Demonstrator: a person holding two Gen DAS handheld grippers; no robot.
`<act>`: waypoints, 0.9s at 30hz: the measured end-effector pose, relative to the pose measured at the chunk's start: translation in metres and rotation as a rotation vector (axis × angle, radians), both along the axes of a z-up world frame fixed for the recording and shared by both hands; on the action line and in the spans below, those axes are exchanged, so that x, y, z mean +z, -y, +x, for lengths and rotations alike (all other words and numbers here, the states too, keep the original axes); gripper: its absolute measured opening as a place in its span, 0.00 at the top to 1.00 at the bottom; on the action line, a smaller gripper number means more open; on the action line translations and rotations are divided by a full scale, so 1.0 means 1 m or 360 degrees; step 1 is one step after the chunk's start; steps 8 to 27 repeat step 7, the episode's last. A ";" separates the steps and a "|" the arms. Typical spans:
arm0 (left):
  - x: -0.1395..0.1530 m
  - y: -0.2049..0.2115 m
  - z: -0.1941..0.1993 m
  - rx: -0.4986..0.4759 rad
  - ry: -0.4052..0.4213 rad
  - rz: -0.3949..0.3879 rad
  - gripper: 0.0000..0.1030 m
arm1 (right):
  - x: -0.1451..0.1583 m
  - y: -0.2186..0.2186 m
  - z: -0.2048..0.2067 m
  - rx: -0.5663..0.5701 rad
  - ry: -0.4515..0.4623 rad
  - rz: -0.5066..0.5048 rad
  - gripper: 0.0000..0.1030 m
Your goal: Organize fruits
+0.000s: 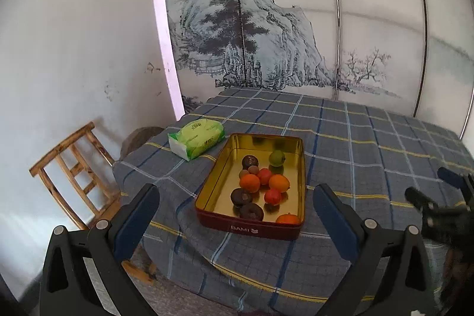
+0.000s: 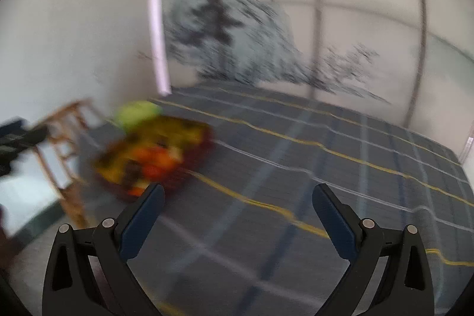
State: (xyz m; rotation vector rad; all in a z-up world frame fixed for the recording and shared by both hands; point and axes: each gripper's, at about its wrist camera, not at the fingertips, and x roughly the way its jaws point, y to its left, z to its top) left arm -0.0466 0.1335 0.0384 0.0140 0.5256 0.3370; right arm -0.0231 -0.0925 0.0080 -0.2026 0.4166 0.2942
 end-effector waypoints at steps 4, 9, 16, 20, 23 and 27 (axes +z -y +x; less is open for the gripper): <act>-0.005 -0.001 0.015 -0.0001 -0.0067 0.0004 0.00 | -0.023 0.044 0.062 -0.0187 -0.0148 -0.0136 0.03; -0.007 -0.002 0.024 0.0028 -0.0112 0.0027 0.00 | -0.041 0.081 0.112 -0.0314 -0.0284 -0.0218 0.03; -0.007 -0.002 0.024 0.0028 -0.0112 0.0027 0.00 | -0.041 0.081 0.112 -0.0314 -0.0284 -0.0218 0.03; -0.007 -0.002 0.024 0.0028 -0.0112 0.0027 0.00 | -0.041 0.081 0.112 -0.0314 -0.0284 -0.0218 0.03; -0.007 -0.002 0.024 0.0028 -0.0112 0.0027 0.00 | -0.041 0.081 0.112 -0.0314 -0.0284 -0.0218 0.03; -0.007 -0.002 0.024 0.0028 -0.0112 0.0027 0.00 | -0.041 0.081 0.112 -0.0314 -0.0284 -0.0218 0.03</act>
